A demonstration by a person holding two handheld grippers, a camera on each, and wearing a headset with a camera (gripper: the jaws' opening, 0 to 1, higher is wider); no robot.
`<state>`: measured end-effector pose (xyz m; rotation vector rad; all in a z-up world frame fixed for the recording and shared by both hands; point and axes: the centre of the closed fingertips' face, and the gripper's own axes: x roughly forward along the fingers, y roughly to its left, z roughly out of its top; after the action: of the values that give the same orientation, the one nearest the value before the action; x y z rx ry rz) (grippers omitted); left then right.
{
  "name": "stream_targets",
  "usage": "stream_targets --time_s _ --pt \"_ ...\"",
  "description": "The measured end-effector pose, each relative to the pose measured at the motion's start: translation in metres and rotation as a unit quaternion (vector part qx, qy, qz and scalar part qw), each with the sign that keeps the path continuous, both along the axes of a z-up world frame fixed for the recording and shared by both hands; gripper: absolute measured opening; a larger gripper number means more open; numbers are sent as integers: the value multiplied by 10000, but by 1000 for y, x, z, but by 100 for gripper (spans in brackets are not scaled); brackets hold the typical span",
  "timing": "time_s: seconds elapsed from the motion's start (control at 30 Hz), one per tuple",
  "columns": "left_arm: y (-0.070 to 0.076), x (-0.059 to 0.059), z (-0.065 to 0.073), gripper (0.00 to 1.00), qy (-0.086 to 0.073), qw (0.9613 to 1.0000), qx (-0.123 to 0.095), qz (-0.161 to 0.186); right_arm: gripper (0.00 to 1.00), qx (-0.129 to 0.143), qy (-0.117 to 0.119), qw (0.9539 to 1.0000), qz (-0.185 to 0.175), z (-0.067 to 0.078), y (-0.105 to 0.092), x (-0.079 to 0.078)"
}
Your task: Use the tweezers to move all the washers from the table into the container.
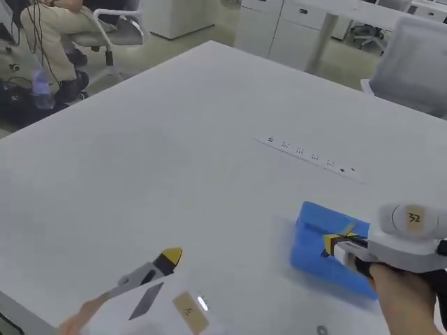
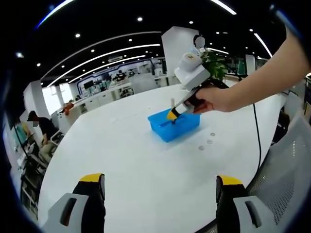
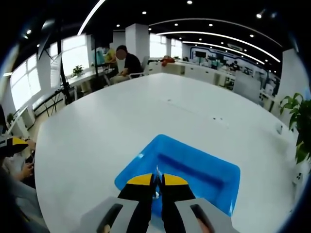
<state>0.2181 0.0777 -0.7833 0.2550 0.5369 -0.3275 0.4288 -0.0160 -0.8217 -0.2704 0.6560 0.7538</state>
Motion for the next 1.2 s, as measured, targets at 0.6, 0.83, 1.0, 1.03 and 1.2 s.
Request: stream_targets --time_s 0.6,0.83,1.0,1.03,1.2 --pt "1 0 1 98 -31 10000 31 25 2 628 -312 9975 -119 56 -7 -10" --pt "1 0 2 97 -56 10000 31 19 2 627 -405 9972 -29 64 -16 -31" --pt "1 0 2 97 -62 10000 21 16 3 626 -312 9975 78 62 -19 -50" --pt "1 0 2 97 -62 10000 18 13 3 608 -315 9976 87 61 -19 -53" --pt "1 0 2 97 -61 10000 24 17 3 571 -184 9981 136 51 -21 -73"
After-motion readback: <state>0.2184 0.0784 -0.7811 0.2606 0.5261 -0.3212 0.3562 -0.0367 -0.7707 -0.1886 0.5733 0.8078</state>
